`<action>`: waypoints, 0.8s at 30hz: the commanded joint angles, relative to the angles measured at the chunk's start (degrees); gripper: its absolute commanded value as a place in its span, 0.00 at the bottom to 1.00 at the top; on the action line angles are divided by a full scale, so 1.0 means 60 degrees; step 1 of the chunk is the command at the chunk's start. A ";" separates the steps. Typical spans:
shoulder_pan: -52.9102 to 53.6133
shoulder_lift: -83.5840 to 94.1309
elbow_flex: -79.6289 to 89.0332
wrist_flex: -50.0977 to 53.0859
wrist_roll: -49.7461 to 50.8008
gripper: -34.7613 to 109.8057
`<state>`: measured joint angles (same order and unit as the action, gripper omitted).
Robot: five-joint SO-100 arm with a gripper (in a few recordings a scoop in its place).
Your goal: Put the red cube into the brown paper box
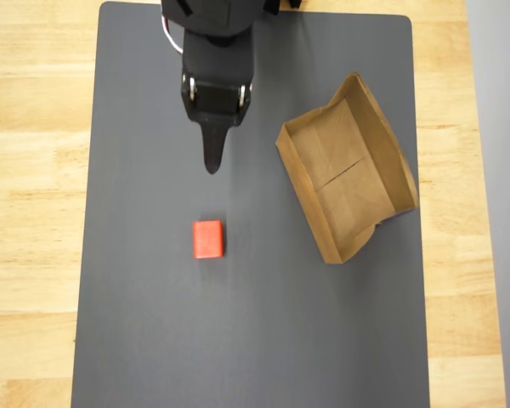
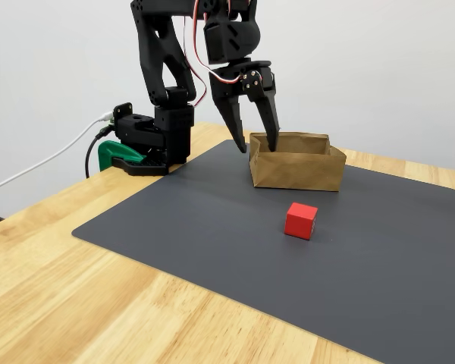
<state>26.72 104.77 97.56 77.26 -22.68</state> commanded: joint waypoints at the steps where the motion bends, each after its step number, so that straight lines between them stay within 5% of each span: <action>1: 0.0190 -0.0967 -0.1113 0.0396 -0.0527 0.38; 24: -0.0352 -0.5918 -0.4644 -0.0469 0.0498 0.45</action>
<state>25.05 69.43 71.02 74.27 -19.95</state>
